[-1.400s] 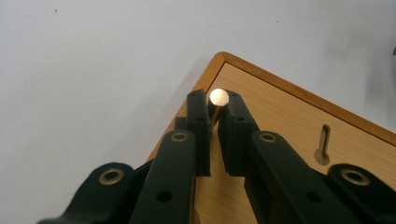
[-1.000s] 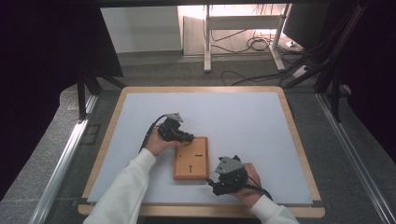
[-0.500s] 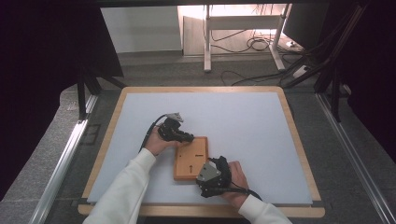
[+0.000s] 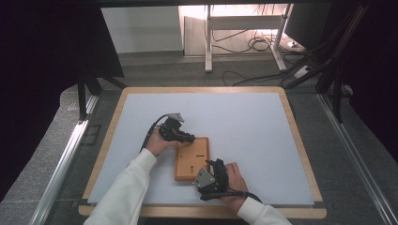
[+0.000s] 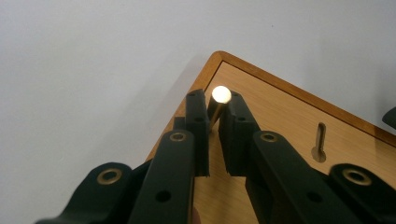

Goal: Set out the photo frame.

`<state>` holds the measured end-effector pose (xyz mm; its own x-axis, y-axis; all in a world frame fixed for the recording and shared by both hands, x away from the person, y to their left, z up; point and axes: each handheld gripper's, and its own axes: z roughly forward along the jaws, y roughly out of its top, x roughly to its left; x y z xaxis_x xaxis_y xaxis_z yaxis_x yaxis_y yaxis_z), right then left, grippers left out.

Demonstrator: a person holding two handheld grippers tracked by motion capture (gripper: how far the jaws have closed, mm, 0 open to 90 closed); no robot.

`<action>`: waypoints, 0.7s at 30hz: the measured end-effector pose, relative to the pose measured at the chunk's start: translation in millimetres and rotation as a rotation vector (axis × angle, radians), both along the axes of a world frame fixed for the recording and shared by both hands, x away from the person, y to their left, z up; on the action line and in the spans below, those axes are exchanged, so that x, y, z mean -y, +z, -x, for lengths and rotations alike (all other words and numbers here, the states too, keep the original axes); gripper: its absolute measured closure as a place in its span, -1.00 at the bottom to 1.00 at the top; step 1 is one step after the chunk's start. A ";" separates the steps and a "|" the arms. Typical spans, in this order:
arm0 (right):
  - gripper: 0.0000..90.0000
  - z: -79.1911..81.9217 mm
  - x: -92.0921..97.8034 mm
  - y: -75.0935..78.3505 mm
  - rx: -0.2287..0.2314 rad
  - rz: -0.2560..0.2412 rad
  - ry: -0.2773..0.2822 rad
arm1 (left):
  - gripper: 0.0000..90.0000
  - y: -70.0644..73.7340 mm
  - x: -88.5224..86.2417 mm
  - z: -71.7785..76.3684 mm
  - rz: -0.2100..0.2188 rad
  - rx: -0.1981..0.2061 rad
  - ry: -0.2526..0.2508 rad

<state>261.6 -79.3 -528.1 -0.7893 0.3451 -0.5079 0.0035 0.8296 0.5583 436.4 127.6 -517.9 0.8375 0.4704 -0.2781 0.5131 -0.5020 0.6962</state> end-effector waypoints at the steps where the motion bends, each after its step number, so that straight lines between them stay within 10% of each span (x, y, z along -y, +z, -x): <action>1: -0.67 -0.1 -0.2 -0.1 -0.004 0.001 0.003 | 0.84 -0.3 0.3 0.1 0.009 -0.004 0.005; 21: -0.52 1.0 0.3 0.4 0.103 -0.006 0.000 | 0.85 -1.9 -1.7 -3.0 0.027 -0.027 0.010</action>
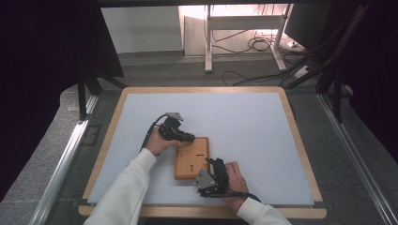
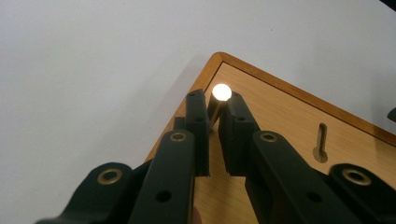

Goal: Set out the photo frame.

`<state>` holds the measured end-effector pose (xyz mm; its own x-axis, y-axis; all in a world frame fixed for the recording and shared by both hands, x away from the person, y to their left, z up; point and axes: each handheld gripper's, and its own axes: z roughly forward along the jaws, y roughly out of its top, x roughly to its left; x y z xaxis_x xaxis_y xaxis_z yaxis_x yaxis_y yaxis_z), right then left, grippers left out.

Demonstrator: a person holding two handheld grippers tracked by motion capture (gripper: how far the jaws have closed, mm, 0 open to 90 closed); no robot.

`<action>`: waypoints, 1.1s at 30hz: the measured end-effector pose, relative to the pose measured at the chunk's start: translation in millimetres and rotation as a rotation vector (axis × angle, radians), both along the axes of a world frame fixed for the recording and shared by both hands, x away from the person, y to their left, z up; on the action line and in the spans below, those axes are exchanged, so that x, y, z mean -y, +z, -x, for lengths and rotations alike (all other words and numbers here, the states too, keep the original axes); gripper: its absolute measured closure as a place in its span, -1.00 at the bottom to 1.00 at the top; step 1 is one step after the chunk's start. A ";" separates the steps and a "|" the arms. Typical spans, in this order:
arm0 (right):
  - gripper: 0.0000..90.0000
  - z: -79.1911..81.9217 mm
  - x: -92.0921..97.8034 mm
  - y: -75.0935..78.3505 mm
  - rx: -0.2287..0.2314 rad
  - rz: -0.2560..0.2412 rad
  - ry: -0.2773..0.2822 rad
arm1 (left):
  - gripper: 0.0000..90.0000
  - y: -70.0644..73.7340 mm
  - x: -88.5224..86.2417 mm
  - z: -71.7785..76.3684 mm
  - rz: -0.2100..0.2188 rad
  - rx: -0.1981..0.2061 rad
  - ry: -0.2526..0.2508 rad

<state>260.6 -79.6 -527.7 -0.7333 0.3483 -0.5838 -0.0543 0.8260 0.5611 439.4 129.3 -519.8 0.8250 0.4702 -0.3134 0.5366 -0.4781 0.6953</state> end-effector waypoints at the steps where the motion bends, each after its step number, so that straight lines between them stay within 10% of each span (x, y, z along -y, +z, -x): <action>1: -0.49 0.6 -0.4 0.0 0.012 0.006 0.009 | 0.85 0.0 -0.1 0.0 -0.004 0.004 -0.003; 22: 0.07 4.8 2.6 11.0 0.108 0.021 0.026 | 0.73 1.7 1.3 5.2 -0.016 0.045 0.031; 30: 0.15 2.0 2.8 19.1 0.121 0.023 0.042 | 0.32 6.9 -8.4 7.1 0.015 0.049 0.054; 33: 0.16 1.8 1.9 19.2 0.121 0.031 0.049 | 0.18 15.8 -20.5 15.2 0.026 0.110 0.095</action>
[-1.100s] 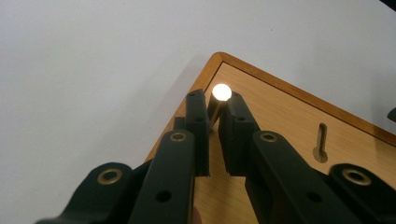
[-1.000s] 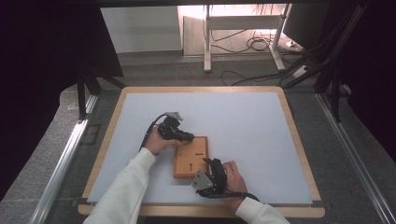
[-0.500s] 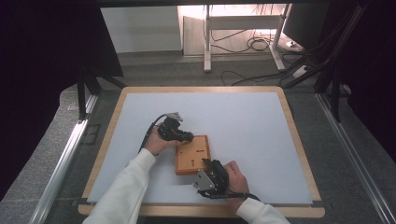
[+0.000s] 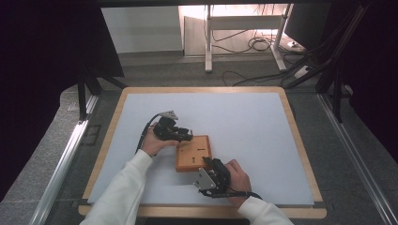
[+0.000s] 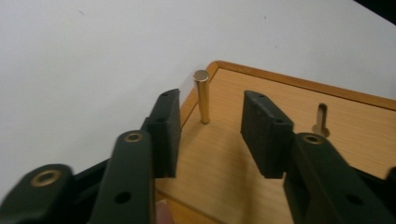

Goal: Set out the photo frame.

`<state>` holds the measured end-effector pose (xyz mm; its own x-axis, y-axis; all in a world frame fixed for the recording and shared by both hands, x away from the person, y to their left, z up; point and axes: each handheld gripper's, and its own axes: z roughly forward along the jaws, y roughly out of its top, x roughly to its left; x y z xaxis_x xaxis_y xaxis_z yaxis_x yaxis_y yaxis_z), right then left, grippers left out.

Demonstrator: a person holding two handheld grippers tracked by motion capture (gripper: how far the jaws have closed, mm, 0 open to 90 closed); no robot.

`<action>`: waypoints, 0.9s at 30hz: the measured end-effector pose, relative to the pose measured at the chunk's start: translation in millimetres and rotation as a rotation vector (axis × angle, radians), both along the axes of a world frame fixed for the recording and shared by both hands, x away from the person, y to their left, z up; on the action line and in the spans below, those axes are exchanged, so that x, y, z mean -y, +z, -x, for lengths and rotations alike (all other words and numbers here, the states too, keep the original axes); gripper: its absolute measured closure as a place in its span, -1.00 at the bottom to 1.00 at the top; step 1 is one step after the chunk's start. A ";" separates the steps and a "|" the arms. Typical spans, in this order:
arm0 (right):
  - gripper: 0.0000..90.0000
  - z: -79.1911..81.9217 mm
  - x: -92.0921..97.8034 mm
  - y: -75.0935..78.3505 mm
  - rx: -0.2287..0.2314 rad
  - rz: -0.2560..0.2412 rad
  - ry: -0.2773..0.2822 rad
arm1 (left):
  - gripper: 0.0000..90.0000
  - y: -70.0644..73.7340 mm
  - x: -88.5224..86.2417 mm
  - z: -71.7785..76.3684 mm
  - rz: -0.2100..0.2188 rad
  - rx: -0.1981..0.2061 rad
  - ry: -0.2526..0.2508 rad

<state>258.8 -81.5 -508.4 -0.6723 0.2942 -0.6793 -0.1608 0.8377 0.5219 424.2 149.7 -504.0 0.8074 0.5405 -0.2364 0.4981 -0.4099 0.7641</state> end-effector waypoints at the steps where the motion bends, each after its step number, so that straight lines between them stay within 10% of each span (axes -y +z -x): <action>1: 0.16 -0.1 0.1 0.2 -0.001 0.003 0.002 | 0.09 2.0 -3.6 2.1 0.007 0.013 0.012; 15: 0.25 -1.3 4.4 8.7 0.017 0.028 0.009 | -0.10 -8.0 -55.1 31.1 -0.005 0.057 0.123; 27: 0.35 -7.3 6.8 23.4 0.012 0.042 0.014 | -0.14 -19.6 -54.1 38.9 -0.060 0.053 0.102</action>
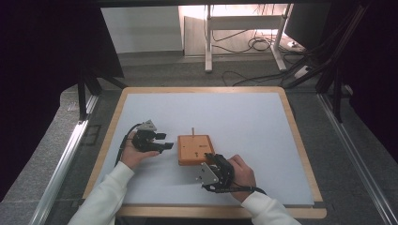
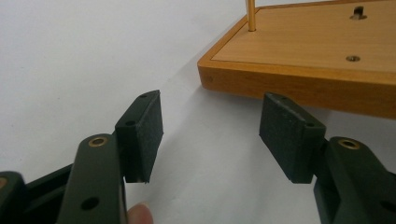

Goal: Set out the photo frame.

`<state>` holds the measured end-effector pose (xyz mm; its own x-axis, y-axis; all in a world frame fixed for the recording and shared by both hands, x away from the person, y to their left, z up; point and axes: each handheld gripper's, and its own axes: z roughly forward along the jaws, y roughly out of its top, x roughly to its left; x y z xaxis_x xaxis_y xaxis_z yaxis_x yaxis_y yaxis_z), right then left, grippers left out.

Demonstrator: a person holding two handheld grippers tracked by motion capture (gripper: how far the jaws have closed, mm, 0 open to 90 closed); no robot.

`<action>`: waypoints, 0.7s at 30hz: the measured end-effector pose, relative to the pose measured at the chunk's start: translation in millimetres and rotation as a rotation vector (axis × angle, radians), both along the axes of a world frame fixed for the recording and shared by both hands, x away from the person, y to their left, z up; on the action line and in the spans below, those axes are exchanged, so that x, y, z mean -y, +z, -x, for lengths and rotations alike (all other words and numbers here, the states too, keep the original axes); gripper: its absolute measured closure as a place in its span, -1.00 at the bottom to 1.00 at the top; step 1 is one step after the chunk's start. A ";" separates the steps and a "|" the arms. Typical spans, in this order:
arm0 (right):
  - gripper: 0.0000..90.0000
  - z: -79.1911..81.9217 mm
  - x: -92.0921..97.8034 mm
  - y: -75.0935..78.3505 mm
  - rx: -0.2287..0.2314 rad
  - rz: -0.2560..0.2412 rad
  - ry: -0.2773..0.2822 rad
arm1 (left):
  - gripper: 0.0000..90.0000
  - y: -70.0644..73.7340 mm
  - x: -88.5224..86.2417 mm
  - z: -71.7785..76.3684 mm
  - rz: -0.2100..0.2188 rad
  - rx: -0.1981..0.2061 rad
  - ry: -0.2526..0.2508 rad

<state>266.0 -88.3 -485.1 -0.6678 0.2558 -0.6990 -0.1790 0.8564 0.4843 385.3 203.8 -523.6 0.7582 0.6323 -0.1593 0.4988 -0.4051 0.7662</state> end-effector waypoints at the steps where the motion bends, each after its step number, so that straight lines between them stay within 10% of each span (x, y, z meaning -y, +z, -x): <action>1: 0.36 -1.0 -0.6 1.8 -0.001 0.000 0.001 | -0.14 -0.3 0.3 0.0 0.000 -0.001 -0.002; 21: 0.44 -26.7 -3.4 34.2 -0.087 -0.016 0.007 | -0.15 -7.4 5.2 0.6 -0.020 -0.012 -0.020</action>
<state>292.7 -84.9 -450.9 -0.7276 0.2614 -0.6342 -0.1416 0.8474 0.5117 384.7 198.6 -531.0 0.7686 0.6205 -0.1560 0.4997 -0.4298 0.7521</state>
